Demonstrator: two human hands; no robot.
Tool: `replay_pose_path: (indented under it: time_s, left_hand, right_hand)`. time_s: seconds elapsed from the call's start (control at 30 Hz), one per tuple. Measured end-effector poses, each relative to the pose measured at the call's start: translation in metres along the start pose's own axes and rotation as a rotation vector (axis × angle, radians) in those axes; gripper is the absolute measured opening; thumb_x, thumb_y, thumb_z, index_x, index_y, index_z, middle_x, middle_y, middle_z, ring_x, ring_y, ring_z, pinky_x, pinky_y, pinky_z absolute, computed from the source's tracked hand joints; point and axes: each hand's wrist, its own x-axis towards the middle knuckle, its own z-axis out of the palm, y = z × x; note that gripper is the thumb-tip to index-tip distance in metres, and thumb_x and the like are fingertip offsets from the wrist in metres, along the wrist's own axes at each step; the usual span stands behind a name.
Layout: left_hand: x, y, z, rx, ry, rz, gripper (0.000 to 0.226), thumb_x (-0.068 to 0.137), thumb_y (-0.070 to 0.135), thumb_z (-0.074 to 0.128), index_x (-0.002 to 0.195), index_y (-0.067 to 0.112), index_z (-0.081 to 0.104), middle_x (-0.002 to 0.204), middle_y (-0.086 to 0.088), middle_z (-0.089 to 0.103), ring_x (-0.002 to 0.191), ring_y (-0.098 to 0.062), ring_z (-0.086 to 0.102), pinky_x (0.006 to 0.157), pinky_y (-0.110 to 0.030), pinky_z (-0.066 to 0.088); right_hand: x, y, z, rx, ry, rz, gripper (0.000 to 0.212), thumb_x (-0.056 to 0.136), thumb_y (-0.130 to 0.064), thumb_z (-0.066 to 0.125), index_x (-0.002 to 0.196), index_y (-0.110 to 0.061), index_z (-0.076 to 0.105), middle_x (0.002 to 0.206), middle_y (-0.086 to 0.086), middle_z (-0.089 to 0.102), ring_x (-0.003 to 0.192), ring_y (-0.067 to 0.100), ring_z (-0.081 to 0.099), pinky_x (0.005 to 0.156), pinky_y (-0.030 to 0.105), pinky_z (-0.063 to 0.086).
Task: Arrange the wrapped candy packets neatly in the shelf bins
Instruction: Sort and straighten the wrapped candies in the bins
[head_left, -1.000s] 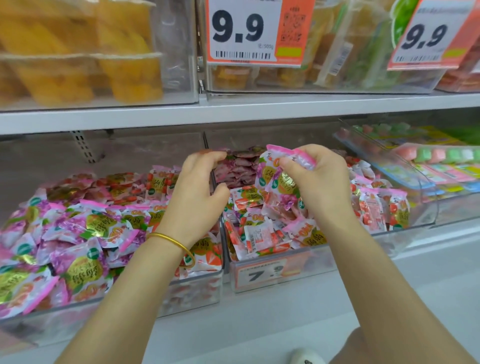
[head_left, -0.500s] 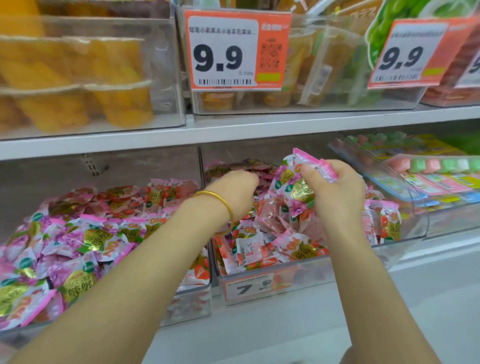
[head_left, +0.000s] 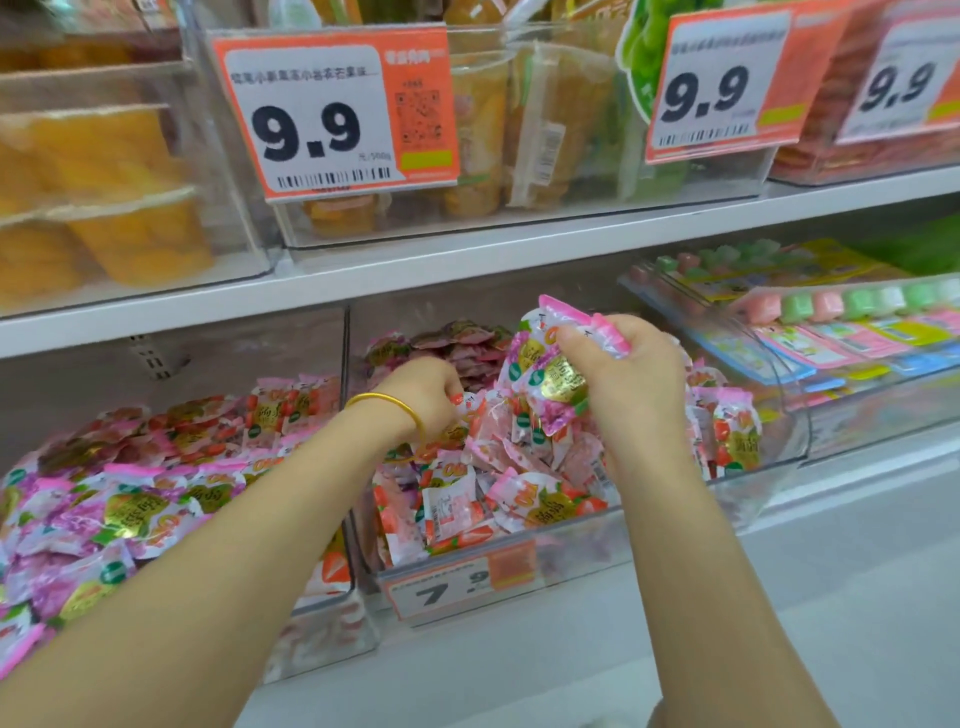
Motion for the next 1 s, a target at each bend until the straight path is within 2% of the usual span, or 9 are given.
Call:
replay_pose_path:
  time_s: [0.13, 0.27, 0.4, 0.5, 0.6, 0.67, 0.73, 0.9, 1.0]
  left_hand:
    - [-0.001, 0.001, 0.003, -0.335, 0.053, -0.098, 0.016, 0.087, 0.011, 0.058, 0.073, 0.012, 0.049, 0.063, -0.004, 0.040, 0.057, -0.020, 0.037, 0.054, -0.027, 0.033]
    - [-0.001, 0.012, 0.012, -0.239, 0.010, -0.062, 0.044, 0.085, 0.023, 0.062, 0.053, 0.017, 0.033, 0.053, -0.002, 0.030, 0.050, -0.018, 0.029, 0.049, -0.027, 0.025]
    - [0.001, 0.018, 0.013, -0.236, 0.087, -0.074, 0.036, 0.078, 0.009, 0.065, 0.055, 0.016, 0.038, 0.058, -0.005, 0.036, 0.057, -0.022, 0.035, 0.053, -0.028, 0.031]
    - [-0.002, 0.020, 0.004, -0.346, 0.253, -0.086, 0.021, 0.078, 0.012, 0.066, 0.065, 0.013, 0.048, 0.068, -0.008, 0.047, 0.065, -0.023, 0.044, 0.060, -0.033, 0.040]
    - [-0.004, 0.027, -0.002, -0.456, 0.409, -0.071, 0.025, 0.080, 0.015, 0.066, 0.065, 0.017, 0.046, 0.080, -0.011, 0.055, 0.075, -0.025, 0.051, 0.072, -0.034, 0.047]
    - [-0.004, 0.037, 0.006, -0.524, 0.384, -0.039, 0.014, 0.079, 0.014, 0.068, 0.081, 0.013, 0.053, 0.085, -0.010, 0.058, 0.079, -0.026, 0.054, 0.073, -0.032, 0.046]
    - [-0.004, 0.048, 0.024, -0.543, 0.303, -0.011, 0.028, 0.077, 0.014, 0.069, 0.100, 0.008, 0.054, 0.086, -0.008, 0.058, 0.079, -0.024, 0.054, 0.070, -0.030, 0.045]
    - [-0.005, 0.063, 0.046, -0.241, 0.238, 0.118, 0.009, 0.077, 0.026, 0.064, 0.077, 0.018, 0.059, 0.092, -0.008, 0.061, 0.089, -0.027, 0.054, 0.081, -0.035, 0.047]
    - [-0.011, 0.054, 0.026, -0.243, 0.178, 0.119, 0.014, 0.084, 0.024, 0.062, 0.080, 0.012, 0.067, 0.090, -0.008, 0.067, 0.087, -0.028, 0.060, 0.081, -0.036, 0.051]
  right_hand:
    - [-0.002, -0.002, 0.001, 0.028, -0.005, 0.014, 0.015, 0.085, -0.024, 0.066, 0.085, -0.010, 0.062, 0.078, -0.002, 0.059, 0.066, 0.006, 0.051, 0.061, 0.019, 0.042]
    - [-0.002, -0.002, 0.001, 0.045, 0.015, 0.015, 0.020, 0.085, -0.023, 0.068, 0.083, -0.004, 0.062, 0.078, 0.004, 0.059, 0.068, 0.012, 0.051, 0.064, 0.027, 0.044]
    - [-0.001, -0.002, -0.006, 0.061, 0.045, 0.019, 0.015, 0.084, -0.022, 0.067, 0.078, -0.010, 0.060, 0.074, 0.000, 0.057, 0.068, 0.013, 0.051, 0.065, 0.028, 0.043]
    - [0.001, -0.003, -0.014, 0.079, 0.128, 0.016, 0.021, 0.084, -0.022, 0.067, 0.068, -0.020, 0.054, 0.068, -0.005, 0.052, 0.062, 0.010, 0.047, 0.062, 0.028, 0.041]
    - [0.003, -0.004, -0.020, 0.107, 0.194, 0.028, 0.025, 0.083, -0.023, 0.068, 0.065, -0.021, 0.051, 0.066, -0.005, 0.050, 0.061, 0.011, 0.044, 0.064, 0.031, 0.041]
    - [0.004, -0.004, -0.022, 0.121, 0.223, 0.024, 0.024, 0.082, -0.023, 0.069, 0.066, -0.015, 0.052, 0.066, 0.000, 0.050, 0.062, 0.013, 0.043, 0.063, 0.032, 0.041]
    - [0.004, -0.004, -0.024, 0.126, 0.242, 0.007, 0.028, 0.081, -0.023, 0.069, 0.071, -0.003, 0.052, 0.069, 0.005, 0.050, 0.064, 0.017, 0.043, 0.061, 0.032, 0.040]
    - [0.003, -0.003, -0.025, 0.073, 0.189, 0.025, 0.018, 0.079, -0.022, 0.070, 0.068, -0.014, 0.058, 0.073, 0.006, 0.060, 0.068, 0.024, 0.055, 0.066, 0.039, 0.049]
    - [0.000, -0.005, -0.026, 0.060, 0.149, 0.027, 0.019, 0.080, -0.023, 0.070, 0.067, -0.016, 0.058, 0.065, -0.001, 0.055, 0.062, 0.017, 0.049, 0.060, 0.037, 0.042]
